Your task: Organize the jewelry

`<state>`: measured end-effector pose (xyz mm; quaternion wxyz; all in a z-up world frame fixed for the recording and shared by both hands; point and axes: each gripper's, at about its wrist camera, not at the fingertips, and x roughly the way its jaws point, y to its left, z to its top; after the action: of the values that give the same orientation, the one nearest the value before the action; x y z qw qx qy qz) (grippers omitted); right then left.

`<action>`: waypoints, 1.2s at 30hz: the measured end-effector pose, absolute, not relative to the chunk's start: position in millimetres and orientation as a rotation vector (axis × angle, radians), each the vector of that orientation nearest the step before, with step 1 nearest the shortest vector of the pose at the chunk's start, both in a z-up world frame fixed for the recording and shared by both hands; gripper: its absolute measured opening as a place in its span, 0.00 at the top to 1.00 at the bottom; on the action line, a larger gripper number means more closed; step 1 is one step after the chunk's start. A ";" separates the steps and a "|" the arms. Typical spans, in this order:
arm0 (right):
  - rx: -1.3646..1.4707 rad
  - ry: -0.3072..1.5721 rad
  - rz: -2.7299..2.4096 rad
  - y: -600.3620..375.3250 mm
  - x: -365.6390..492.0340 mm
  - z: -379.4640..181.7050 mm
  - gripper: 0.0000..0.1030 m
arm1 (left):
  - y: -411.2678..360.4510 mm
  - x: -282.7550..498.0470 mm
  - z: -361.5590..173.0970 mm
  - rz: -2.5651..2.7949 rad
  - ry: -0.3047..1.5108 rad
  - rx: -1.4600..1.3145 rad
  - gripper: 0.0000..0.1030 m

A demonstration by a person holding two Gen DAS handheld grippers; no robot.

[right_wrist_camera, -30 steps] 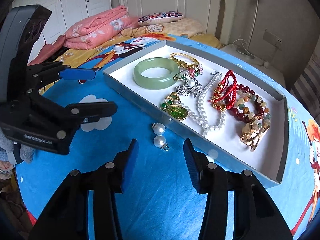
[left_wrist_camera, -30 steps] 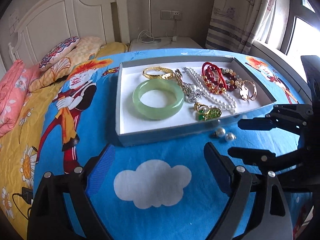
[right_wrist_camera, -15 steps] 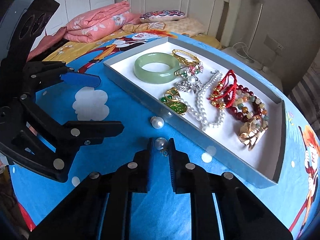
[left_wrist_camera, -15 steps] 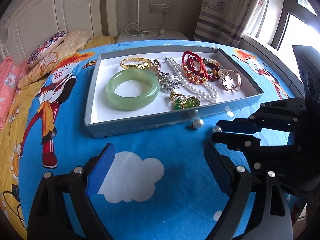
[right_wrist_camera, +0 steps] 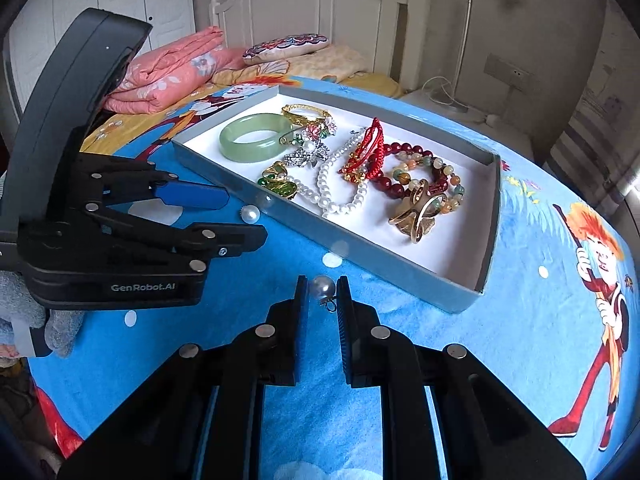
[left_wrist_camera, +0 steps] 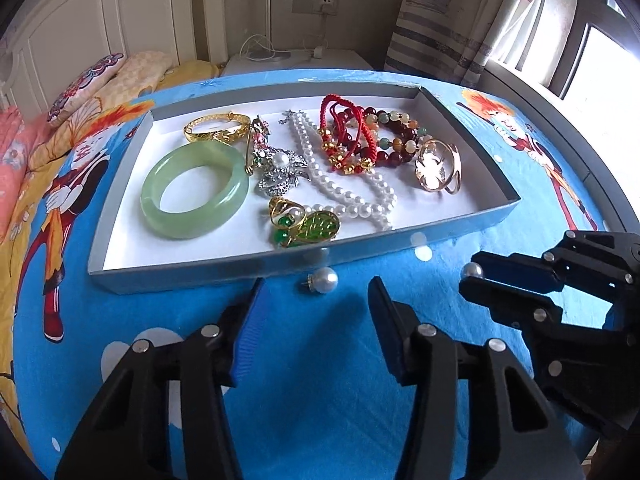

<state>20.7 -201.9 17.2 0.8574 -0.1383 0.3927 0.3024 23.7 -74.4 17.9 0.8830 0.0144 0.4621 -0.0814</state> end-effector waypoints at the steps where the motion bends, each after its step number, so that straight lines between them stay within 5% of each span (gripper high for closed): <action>1: -0.287 0.823 0.635 -203.6 20.1 17.5 0.86 | -76.4 24.5 17.7 -0.159 0.961 0.034 0.54; 5: -0.273 0.815 0.637 -206.3 19.4 19.0 0.86 | -83.1 23.0 16.6 -0.141 0.940 0.091 0.82; 36: -0.259 0.785 0.639 -202.8 20.3 29.7 0.86 | -67.0 2.7 38.1 -0.175 0.881 0.072 0.82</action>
<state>20.3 -202.8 29.7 0.8665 -0.1236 0.3749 0.3054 2.7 -67.0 38.1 0.9002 0.0349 0.4258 -0.0845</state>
